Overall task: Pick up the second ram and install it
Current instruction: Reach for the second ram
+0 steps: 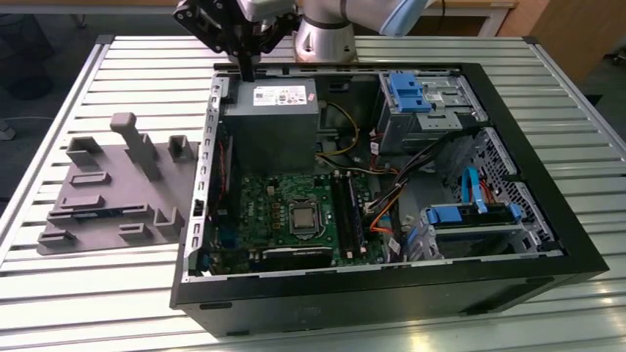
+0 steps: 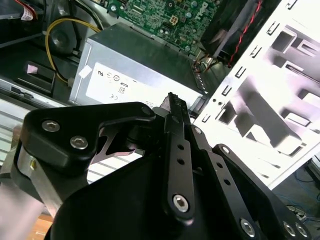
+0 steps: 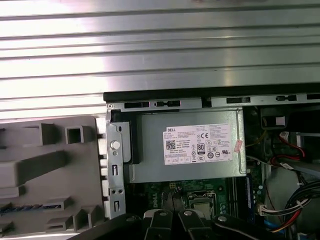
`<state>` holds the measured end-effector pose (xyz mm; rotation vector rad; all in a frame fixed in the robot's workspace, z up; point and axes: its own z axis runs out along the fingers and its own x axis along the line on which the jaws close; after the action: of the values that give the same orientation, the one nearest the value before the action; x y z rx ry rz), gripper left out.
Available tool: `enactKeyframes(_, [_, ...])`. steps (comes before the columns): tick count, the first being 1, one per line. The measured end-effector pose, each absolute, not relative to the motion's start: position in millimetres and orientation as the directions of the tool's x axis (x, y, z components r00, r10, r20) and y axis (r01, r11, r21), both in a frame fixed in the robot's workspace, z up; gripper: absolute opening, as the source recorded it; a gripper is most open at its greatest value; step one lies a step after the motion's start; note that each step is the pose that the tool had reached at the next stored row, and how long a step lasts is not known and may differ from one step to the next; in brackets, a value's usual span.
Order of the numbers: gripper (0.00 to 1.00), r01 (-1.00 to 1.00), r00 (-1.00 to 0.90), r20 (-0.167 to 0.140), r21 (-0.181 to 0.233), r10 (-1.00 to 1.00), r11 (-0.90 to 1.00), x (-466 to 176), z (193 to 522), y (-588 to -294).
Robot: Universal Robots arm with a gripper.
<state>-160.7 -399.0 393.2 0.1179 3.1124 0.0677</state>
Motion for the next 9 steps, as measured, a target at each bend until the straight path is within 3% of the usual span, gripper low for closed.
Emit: enactKeyframes(9, [0.11, 0.075, -0.997, -0.024, 0.044, 0.076, 0.996, -173, 393, -399])
